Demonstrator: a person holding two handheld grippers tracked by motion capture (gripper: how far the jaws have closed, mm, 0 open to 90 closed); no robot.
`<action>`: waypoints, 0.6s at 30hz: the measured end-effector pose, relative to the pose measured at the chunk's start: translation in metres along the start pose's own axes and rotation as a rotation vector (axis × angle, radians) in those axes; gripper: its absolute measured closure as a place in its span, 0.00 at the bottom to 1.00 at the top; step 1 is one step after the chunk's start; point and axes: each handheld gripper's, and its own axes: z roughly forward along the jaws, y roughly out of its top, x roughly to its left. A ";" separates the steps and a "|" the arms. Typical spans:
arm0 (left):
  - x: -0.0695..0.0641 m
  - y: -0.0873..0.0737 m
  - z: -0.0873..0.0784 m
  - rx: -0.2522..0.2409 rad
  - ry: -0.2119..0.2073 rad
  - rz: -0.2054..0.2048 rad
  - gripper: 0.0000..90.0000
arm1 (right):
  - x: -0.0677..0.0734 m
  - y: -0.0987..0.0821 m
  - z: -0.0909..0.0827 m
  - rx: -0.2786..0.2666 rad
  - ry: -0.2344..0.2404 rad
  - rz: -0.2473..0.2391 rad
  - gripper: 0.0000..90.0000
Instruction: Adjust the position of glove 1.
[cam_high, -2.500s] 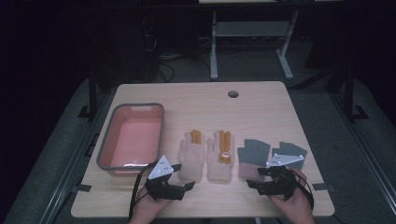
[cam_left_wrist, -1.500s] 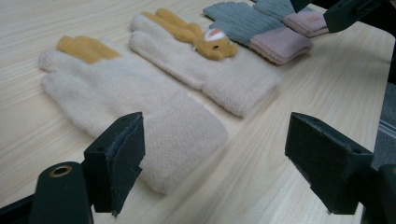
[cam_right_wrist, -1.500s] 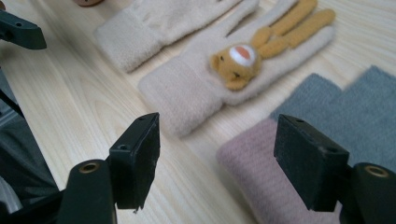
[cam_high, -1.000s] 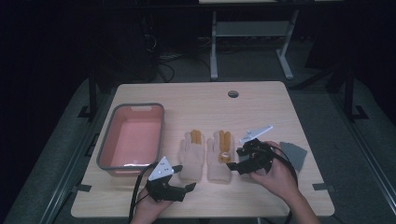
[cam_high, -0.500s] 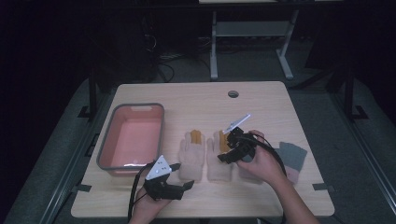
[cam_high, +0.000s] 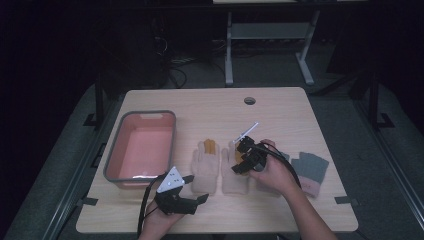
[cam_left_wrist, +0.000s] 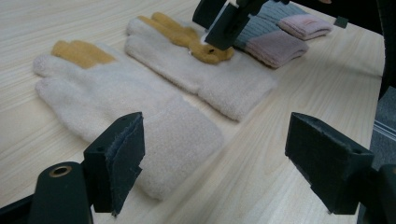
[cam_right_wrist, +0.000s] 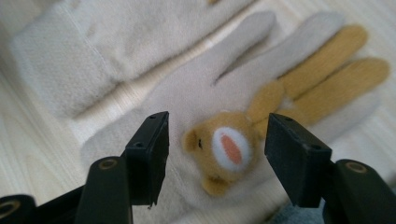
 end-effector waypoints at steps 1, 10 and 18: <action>0.000 0.000 0.000 0.001 -0.001 0.000 0.22 | -0.001 0.000 0.002 0.003 0.004 0.005 0.45; 0.000 0.000 0.001 0.002 -0.005 0.001 0.22 | -0.001 -0.007 0.021 0.060 -0.036 0.014 0.53; -0.002 0.000 0.002 0.006 -0.007 0.004 0.22 | 0.002 -0.012 0.022 0.036 -0.069 0.007 0.56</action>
